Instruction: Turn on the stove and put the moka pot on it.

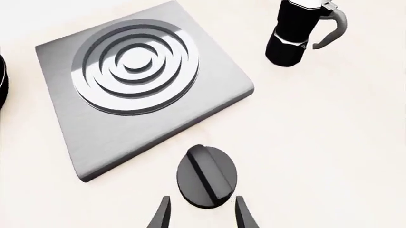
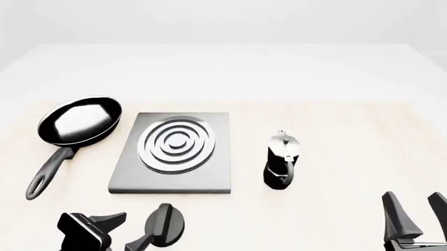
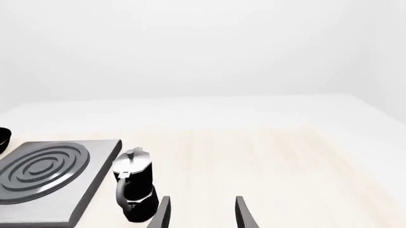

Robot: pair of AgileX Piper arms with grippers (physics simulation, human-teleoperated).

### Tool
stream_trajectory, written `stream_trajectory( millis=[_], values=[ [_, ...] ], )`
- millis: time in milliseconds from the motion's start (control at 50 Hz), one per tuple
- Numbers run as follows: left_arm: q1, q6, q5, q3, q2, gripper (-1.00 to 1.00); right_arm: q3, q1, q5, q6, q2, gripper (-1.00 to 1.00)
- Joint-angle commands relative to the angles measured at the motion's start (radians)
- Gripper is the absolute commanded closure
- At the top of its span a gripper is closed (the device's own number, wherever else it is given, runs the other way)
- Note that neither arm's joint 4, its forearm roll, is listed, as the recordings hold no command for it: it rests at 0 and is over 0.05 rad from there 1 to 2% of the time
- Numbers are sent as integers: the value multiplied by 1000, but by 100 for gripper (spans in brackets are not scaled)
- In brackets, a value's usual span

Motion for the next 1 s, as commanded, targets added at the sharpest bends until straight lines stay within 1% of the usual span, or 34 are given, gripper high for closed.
stream_trajectory(
  millis=[20, 80, 260, 320, 600, 780, 880, 1000],
  values=[
    [-34, 4, -105, 0, 132, -100, 0, -4, 1, 6, -5, -100],
    [-55, -6, -144, 0, 184, -100, 0, -6, 4, 7, -6, -100],
    [-62, -3, -175, 0, 221, -100, 0, -5, 3, 9, -6, -100],
    [-69, -5, -205, 0, 255, -100, 0, -4, 4, 11, -6, -100],
    [-104, -21, -277, 0, 347, -100, 0, -3, 2, 15, -7, -100],
    [-129, -24, -300, 0, 386, -100, 0, -4, 1, 16, -7, -100],
    [-142, -26, -296, 0, 387, -100, 0, -2, 2, 20, -7, -100],
    [-141, -26, -331, 0, 425, -100, 0, -1, 1, 22, -7, -100]
  ],
)
